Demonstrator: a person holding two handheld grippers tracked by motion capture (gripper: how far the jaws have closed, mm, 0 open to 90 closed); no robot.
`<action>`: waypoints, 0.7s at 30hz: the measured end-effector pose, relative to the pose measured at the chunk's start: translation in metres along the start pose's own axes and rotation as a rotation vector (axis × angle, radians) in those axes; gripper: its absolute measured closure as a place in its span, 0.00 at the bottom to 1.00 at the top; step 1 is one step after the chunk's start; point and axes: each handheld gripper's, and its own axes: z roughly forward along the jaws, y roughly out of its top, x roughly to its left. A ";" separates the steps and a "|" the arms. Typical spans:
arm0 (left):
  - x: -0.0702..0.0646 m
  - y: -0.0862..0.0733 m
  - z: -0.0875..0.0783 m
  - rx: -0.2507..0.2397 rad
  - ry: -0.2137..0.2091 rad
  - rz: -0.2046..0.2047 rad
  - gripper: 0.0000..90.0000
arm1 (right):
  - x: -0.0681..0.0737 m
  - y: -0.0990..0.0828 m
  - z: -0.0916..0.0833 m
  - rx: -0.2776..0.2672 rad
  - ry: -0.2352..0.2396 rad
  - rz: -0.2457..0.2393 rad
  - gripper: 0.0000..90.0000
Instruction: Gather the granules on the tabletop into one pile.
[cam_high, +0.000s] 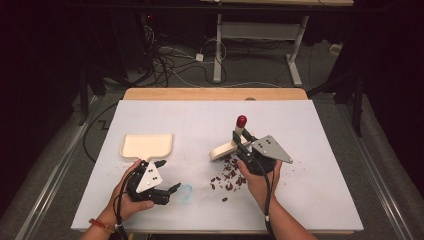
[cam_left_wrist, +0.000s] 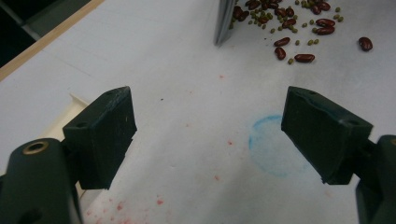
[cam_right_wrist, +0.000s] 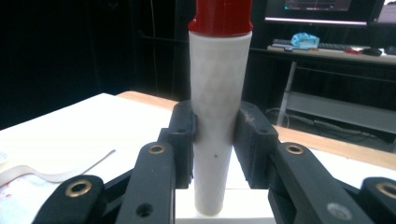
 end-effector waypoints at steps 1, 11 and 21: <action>0.000 0.000 0.000 -0.002 -0.001 -0.001 0.19 | 0.000 0.000 -0.002 0.001 0.002 0.007 0.78; -0.001 0.000 -0.002 -0.002 0.000 0.003 0.19 | 0.005 0.002 -0.016 0.024 0.016 0.020 0.78; -0.001 -0.001 -0.001 0.008 0.001 0.002 0.19 | 0.004 0.011 -0.015 0.003 0.036 0.014 0.77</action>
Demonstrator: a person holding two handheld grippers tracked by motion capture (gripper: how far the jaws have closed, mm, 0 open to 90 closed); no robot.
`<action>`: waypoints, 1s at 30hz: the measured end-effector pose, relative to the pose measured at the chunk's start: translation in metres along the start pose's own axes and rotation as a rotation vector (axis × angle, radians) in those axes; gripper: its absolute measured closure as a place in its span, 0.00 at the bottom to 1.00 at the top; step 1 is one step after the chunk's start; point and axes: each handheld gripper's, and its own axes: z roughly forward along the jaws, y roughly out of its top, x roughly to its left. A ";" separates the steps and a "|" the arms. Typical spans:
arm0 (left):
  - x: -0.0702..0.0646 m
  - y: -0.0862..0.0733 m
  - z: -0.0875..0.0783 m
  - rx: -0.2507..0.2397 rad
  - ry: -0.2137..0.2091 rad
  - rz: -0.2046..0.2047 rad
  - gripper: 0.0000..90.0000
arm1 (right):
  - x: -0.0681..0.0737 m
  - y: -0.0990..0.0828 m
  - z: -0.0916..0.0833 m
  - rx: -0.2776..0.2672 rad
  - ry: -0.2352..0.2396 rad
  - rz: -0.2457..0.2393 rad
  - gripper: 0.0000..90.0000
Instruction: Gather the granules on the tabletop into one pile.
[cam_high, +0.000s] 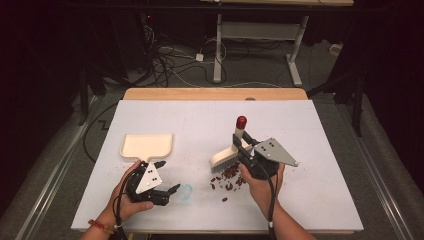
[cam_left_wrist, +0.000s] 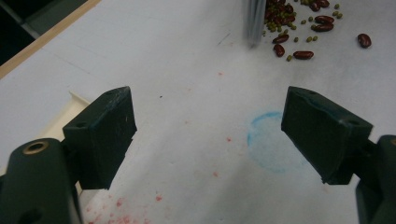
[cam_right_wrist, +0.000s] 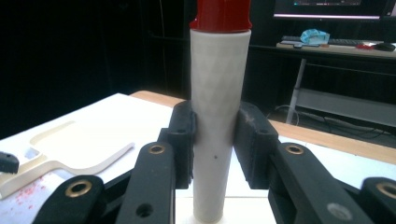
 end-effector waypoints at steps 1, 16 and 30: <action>0.000 0.000 0.000 0.000 0.000 0.000 0.19 | -0.003 0.004 0.000 -0.011 0.000 0.001 0.78; 0.000 -0.002 -0.002 0.018 0.017 -0.002 0.19 | -0.012 0.019 -0.064 0.001 0.098 -0.010 0.77; -0.001 -0.002 -0.002 0.014 0.009 0.004 0.19 | 0.015 0.000 -0.098 0.097 0.151 -0.028 0.77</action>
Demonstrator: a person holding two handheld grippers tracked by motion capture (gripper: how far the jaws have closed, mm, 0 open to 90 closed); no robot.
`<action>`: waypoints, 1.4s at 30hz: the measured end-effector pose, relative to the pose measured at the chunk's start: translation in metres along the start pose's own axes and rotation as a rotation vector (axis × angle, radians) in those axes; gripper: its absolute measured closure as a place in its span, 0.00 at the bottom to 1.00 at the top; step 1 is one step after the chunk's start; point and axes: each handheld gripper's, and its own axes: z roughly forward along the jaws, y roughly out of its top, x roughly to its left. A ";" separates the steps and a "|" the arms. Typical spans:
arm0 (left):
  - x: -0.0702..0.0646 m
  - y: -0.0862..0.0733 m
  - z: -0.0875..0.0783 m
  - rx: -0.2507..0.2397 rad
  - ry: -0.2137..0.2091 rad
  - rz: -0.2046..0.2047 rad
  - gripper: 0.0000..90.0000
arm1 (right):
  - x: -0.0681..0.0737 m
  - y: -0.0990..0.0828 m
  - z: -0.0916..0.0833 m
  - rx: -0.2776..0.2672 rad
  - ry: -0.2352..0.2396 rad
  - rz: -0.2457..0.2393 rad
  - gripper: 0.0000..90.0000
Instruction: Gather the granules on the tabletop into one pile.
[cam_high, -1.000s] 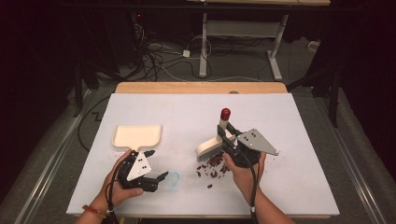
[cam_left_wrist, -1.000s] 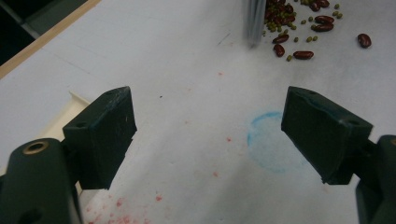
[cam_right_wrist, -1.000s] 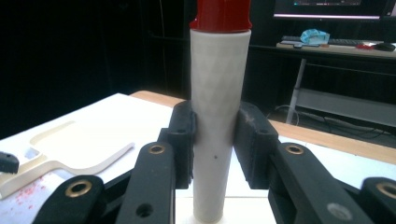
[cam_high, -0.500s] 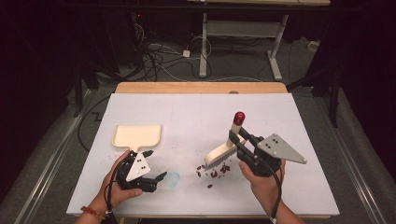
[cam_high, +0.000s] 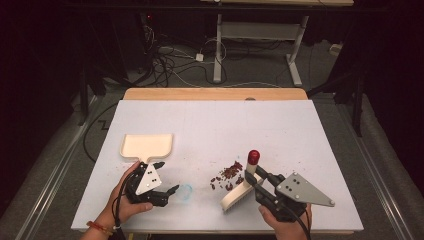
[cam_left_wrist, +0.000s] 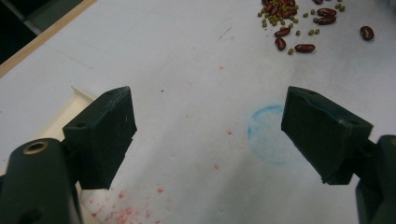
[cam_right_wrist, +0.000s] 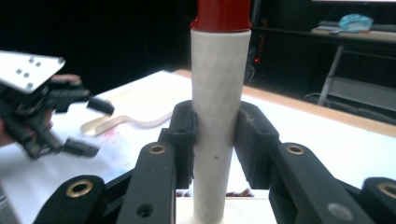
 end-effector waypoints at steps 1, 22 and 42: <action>0.000 0.000 0.000 -0.003 0.000 0.000 0.19 | 0.000 0.000 0.000 0.000 0.000 0.000 0.77; -0.001 -0.001 0.003 0.013 -0.021 0.000 0.19 | -0.024 0.001 0.064 -0.020 -0.074 0.024 0.78; 0.011 -0.002 -0.008 -0.029 0.039 -0.052 0.19 | -0.024 0.048 0.058 -0.134 0.273 -0.028 0.77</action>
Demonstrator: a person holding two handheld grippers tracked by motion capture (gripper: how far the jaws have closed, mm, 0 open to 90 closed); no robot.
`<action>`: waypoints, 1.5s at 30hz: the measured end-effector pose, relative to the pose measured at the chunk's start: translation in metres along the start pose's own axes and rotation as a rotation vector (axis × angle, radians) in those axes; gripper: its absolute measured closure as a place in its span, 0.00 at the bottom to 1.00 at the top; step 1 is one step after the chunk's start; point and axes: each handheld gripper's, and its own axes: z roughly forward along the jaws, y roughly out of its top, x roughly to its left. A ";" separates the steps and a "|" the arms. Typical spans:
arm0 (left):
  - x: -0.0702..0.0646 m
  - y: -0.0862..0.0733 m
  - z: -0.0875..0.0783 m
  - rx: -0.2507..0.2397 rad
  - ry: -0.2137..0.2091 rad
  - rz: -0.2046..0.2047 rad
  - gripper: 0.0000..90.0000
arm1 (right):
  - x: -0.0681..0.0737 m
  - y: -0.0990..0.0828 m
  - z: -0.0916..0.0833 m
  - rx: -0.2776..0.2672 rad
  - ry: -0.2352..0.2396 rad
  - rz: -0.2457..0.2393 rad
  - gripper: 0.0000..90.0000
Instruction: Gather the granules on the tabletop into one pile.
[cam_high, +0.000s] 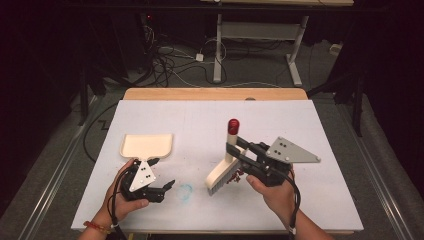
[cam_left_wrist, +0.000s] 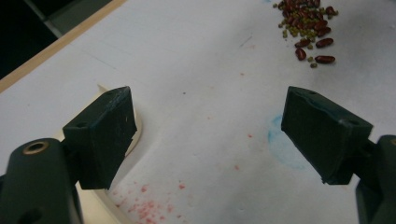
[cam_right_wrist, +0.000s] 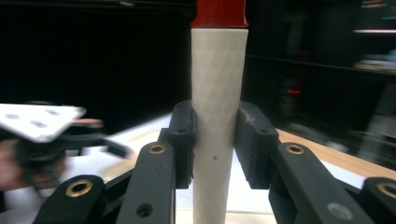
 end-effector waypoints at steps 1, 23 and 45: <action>0.001 0.000 -0.001 -0.007 0.005 -0.008 0.19 | -0.001 0.001 0.006 0.013 0.056 -0.013 0.77; 0.003 -0.005 -0.004 0.005 0.001 -0.022 0.19 | -0.049 -0.034 0.074 0.134 0.423 -0.098 0.77; -0.001 0.000 0.004 0.024 -0.020 -0.004 0.19 | -0.094 -0.034 0.015 0.149 0.277 -0.124 0.77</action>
